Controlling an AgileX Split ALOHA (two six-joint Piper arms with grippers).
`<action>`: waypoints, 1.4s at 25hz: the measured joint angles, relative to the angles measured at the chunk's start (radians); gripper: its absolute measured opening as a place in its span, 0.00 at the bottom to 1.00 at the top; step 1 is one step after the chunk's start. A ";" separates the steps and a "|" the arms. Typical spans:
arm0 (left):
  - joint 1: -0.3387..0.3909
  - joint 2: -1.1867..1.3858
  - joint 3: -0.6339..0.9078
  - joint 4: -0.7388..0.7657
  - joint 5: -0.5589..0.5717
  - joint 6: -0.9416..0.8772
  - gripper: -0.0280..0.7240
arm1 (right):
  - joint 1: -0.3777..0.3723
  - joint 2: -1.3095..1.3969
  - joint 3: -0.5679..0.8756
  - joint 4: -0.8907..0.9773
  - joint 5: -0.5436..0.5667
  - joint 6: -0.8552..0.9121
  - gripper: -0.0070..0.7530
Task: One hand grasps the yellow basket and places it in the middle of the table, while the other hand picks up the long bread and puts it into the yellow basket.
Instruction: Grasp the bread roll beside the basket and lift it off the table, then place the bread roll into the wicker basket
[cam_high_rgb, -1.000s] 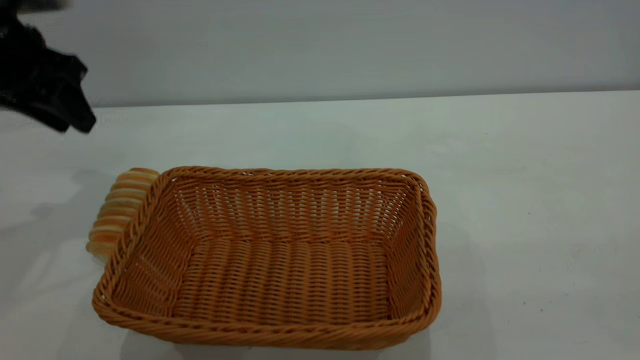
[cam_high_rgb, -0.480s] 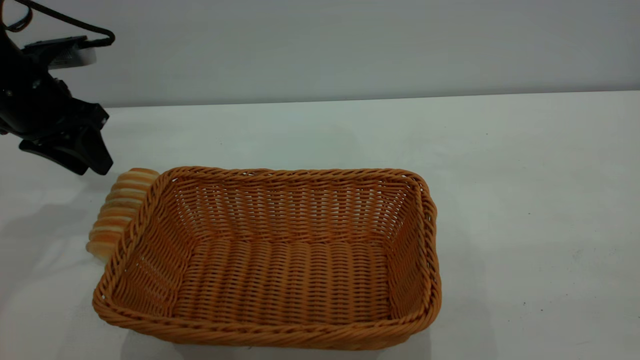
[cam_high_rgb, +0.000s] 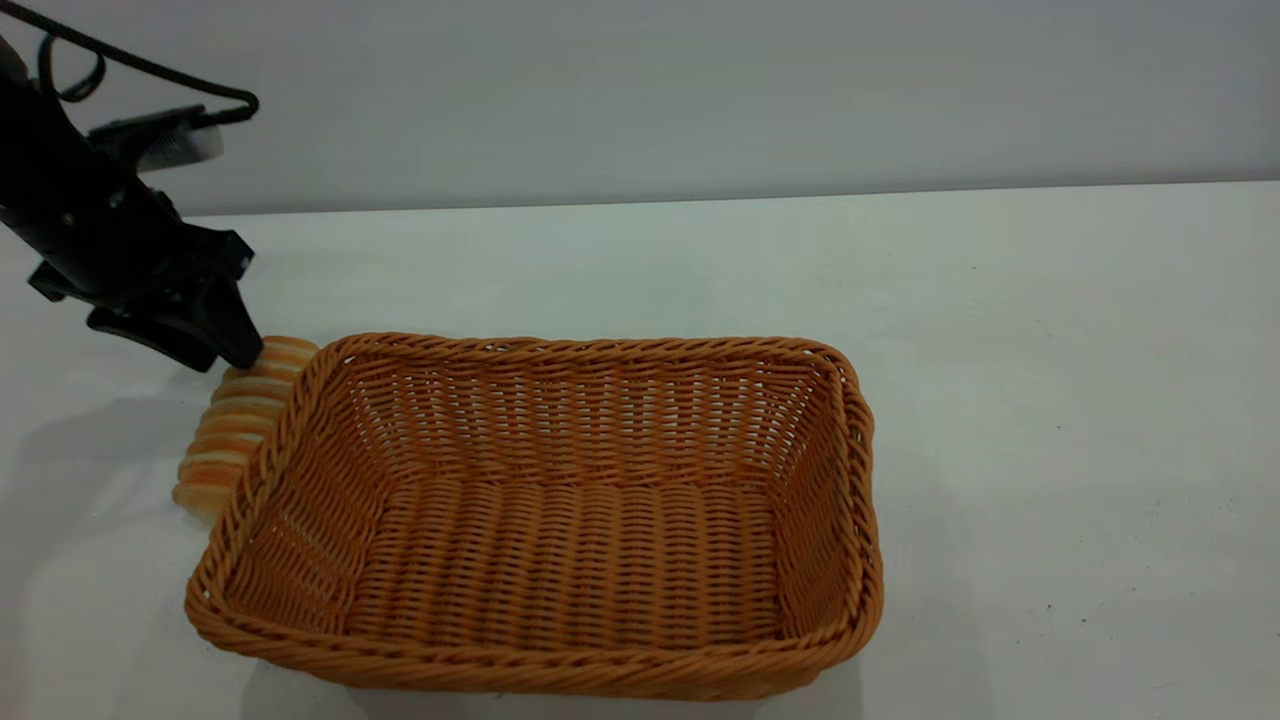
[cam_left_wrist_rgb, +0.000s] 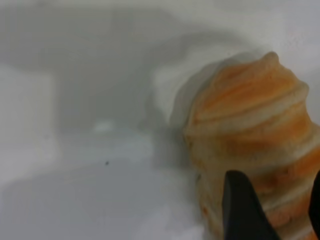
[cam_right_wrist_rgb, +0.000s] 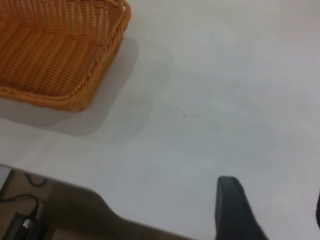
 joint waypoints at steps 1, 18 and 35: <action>0.000 0.010 -0.008 -0.003 -0.002 0.003 0.56 | 0.000 0.000 0.000 0.000 0.000 0.000 0.50; 0.000 0.100 -0.052 -0.022 -0.019 0.013 0.12 | 0.000 0.000 0.000 0.002 -0.001 0.007 0.50; 0.000 -0.176 -0.047 -0.006 0.115 0.086 0.09 | 0.000 0.000 0.000 0.002 -0.001 0.008 0.48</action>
